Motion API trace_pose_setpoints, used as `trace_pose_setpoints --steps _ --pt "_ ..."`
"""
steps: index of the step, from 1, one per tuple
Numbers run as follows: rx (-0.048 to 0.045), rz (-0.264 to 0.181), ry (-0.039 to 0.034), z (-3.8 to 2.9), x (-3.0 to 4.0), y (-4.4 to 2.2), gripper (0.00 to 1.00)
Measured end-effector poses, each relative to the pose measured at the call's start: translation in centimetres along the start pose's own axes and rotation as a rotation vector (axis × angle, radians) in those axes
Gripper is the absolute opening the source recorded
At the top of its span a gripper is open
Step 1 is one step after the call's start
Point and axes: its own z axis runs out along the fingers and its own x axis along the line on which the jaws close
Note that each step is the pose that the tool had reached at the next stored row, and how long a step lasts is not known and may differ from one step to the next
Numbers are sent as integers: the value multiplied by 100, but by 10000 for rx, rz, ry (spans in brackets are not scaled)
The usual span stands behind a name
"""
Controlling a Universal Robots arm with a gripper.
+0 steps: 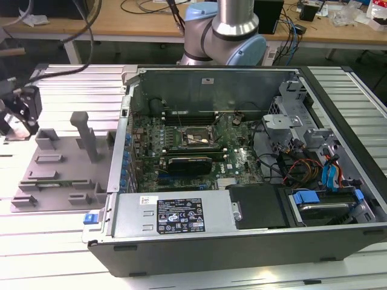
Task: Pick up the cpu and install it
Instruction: 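Pick up the cpu and move it towards the insertion slot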
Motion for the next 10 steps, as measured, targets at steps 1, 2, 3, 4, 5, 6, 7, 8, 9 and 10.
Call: trace_pose_setpoints --steps 1,2,3,4,5,6,7,8,9,10 --pt "0 0 -1 -57 0 3 54" --pt "1 0 0 -164 0 9 54" --pt "1 0 0 -232 0 13 54" --pt "0 0 -1 -273 -1 16 54" --pt "0 0 -1 -333 -1 20 54" --pt "0 0 0 -381 -1 23 54" --pt "0 0 -1 -458 -1 28 54" --pt "0 1 -1 -555 -1 34 54" --pt "1 -1 -1 -621 -1 37 54" --pt "-1 0 -5 -661 -1 40 54"
